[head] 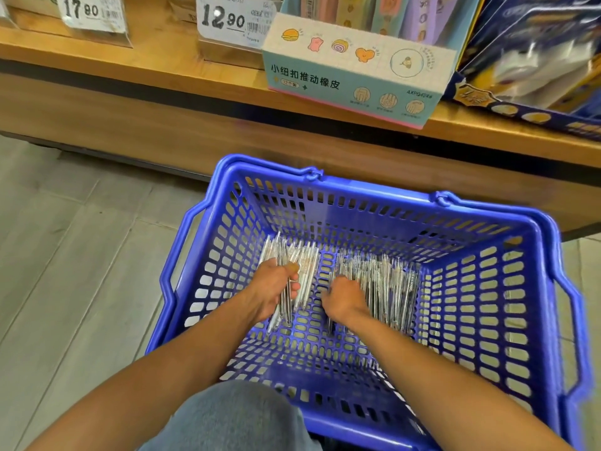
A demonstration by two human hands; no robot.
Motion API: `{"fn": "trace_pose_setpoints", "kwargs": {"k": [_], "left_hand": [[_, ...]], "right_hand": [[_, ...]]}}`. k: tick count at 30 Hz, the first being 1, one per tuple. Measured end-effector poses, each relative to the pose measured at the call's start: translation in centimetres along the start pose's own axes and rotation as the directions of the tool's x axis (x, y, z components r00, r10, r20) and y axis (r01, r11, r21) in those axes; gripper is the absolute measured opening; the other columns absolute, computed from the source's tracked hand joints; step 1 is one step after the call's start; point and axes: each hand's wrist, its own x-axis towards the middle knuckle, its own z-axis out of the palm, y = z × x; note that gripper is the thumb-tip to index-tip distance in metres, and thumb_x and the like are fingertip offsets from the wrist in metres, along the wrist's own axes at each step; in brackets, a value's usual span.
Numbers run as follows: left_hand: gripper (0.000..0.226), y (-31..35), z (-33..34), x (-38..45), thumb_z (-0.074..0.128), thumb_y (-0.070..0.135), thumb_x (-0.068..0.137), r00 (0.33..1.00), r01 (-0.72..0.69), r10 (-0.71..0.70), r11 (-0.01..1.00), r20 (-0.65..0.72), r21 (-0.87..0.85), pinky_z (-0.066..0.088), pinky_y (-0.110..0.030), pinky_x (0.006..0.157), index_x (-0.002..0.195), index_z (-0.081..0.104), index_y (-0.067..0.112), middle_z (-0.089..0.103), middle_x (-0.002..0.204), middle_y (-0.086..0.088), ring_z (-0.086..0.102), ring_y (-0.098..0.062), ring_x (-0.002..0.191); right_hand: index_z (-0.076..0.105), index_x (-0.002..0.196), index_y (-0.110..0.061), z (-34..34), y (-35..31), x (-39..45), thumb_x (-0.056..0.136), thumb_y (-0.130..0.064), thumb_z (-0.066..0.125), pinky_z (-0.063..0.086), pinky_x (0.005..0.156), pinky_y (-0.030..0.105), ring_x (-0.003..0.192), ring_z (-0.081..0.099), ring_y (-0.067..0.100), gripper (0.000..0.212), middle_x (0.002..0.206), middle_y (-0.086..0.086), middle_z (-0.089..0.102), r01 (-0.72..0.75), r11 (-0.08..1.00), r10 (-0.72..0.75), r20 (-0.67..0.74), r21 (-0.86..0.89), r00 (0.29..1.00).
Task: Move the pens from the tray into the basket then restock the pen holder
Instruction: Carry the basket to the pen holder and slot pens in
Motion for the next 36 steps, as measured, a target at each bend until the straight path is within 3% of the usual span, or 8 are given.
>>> {"fn": "trace_pose_setpoints", "kwargs": {"k": [8,12,20,23,25,28,32,36], "left_hand": [[0.029,-0.1,-0.2,-0.1,0.061,0.012,0.096,1.0,-0.004,0.004,1.0,0.002,0.003,0.05,-0.026,0.057,0.121,0.054,-0.001,0.058,0.083,-0.006,0.056,-0.015,0.066],[0.017,-0.1,-0.3,-0.1,0.061,0.01,0.096,1.0,0.004,-0.004,1.0,0.011,-0.001,0.05,-0.026,0.056,0.111,0.058,0.002,0.058,0.083,-0.007,0.055,-0.015,0.065],[0.073,-0.2,-0.3,0.2,0.074,0.02,0.087,1.0,-0.015,0.016,1.0,0.011,-0.02,0.055,-0.035,0.071,0.145,0.035,0.0,0.066,0.099,-0.017,0.06,-0.022,0.074],[0.082,-0.2,-0.6,0.5,0.076,0.023,0.086,1.0,-0.027,0.027,0.999,0.014,-0.043,0.057,-0.038,0.065,0.15,0.03,0.002,0.066,0.117,-0.02,0.066,-0.027,0.086],[0.079,-0.2,-0.6,0.7,0.075,0.024,0.087,0.999,-0.017,0.018,0.999,0.033,-0.046,0.057,-0.045,0.087,0.149,0.03,0.005,0.061,0.131,-0.023,0.063,-0.03,0.111],[0.039,0.0,-0.4,0.4,0.059,0.017,0.099,0.998,0.014,-0.011,0.998,0.056,-0.058,0.057,-0.03,0.057,0.131,0.044,0.001,0.068,0.084,-0.012,0.064,-0.02,0.072],[0.039,0.1,-0.5,0.7,0.051,0.009,0.102,0.999,0.04,-0.04,0.996,-0.003,-0.08,0.045,-0.026,0.05,0.14,0.042,0.003,0.053,0.075,-0.004,0.049,-0.013,0.057],[0.05,0.1,-0.4,0.7,0.052,0.011,0.102,0.999,0.046,-0.046,0.997,0.001,-0.063,0.044,-0.024,0.047,0.148,0.033,0.005,0.049,0.076,-0.002,0.044,-0.011,0.055]], "right_hand": [[0.062,0.11,-0.003,2.2,-0.3,-0.5,0.093,-0.006,0.056,0.056,0.068,0.032,0.09,0.067,0.026,0.018,0.1,0.012,0.068,-0.011,0.941,0.039,0.076,-0.337,0.996],[0.062,0.108,-0.003,2.2,-0.8,-0.3,0.094,-0.012,0.053,0.046,0.054,0.026,0.062,0.057,0.014,0.019,0.077,0.002,0.059,-0.042,0.944,0.069,0.073,-0.326,0.995],[0.048,0.095,-0.01,-0.1,-3.4,-1.8,0.101,-0.018,0.047,0.047,0.046,0.023,0.046,0.056,0.008,0.011,0.076,-0.005,0.067,0.2,0.866,-0.293,0.14,0.459,0.946],[0.051,0.095,-0.007,-0.3,-4.0,-2.3,0.098,-0.025,0.055,0.045,0.045,0.022,0.044,0.056,0.011,0.018,0.069,-0.005,0.069,0.241,0.811,-0.362,0.134,0.532,0.923],[0.054,0.093,-0.011,-0.6,-4.0,-2.3,0.097,-0.027,0.057,0.046,0.046,0.023,0.045,0.057,0.012,0.017,0.058,-0.003,0.065,0.26,0.811,-0.387,0.148,0.524,0.91],[0.061,0.087,-0.012,-1.1,-3.8,-1.8,0.099,-0.027,0.053,0.045,0.044,0.021,0.048,0.059,0.015,0.02,0.066,0.004,0.068,0.205,0.766,-0.368,0.155,0.61,0.917],[0.06,0.08,-0.012,-1.6,-1.7,0.2,0.099,-0.011,0.047,0.038,0.045,0.014,0.056,0.061,0.016,0.022,0.071,0.007,0.064,0.154,0.987,-0.157,0.055,0.049,0.986],[0.061,0.102,-0.005,-0.6,0.3,1.1,0.093,-0.006,0.054,0.033,0.039,0.019,0.054,0.049,0.014,0.011,0.062,-0.002,0.046,0.017,0.948,-0.041,-0.068,-0.319,0.997]]}}
